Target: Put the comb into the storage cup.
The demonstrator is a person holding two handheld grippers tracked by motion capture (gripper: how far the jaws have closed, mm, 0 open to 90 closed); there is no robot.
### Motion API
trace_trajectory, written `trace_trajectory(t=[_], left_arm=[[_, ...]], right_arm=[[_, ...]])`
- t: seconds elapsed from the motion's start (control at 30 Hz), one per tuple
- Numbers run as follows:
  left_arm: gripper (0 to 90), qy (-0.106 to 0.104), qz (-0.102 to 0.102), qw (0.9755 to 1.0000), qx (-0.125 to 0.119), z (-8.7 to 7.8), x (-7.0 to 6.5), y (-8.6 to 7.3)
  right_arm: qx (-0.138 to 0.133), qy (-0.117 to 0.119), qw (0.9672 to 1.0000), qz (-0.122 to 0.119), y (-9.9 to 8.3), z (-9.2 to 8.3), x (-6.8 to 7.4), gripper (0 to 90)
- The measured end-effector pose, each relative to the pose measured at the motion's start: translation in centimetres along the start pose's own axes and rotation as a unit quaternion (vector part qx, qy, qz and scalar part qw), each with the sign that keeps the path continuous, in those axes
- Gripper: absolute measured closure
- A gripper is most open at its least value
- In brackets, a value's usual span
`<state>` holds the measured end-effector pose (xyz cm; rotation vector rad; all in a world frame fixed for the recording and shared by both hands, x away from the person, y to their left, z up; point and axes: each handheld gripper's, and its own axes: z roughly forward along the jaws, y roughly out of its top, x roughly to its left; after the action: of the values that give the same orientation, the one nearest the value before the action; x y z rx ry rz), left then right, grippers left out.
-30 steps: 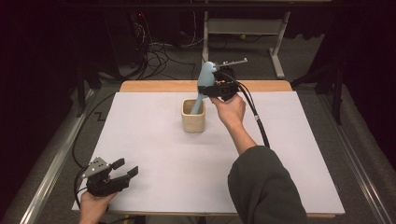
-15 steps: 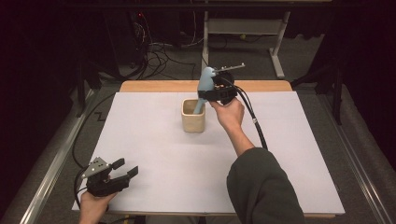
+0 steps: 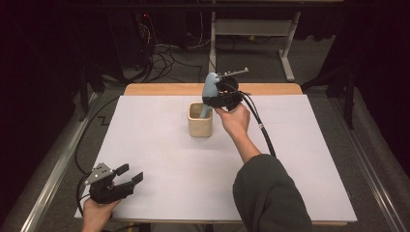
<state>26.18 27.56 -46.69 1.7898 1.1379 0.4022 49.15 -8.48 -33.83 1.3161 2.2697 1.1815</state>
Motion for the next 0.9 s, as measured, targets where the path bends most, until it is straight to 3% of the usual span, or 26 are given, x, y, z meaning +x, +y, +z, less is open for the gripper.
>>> trace_trajectory(t=[0.9], left_arm=[[31.2, -0.001, 0.004, 1.0, 0.001, 0.0, -0.1, 0.0]], right_arm=[[0.01, 0.002, 0.9999, 0.008, -1.1, 1.1, -0.2, 51.6]])
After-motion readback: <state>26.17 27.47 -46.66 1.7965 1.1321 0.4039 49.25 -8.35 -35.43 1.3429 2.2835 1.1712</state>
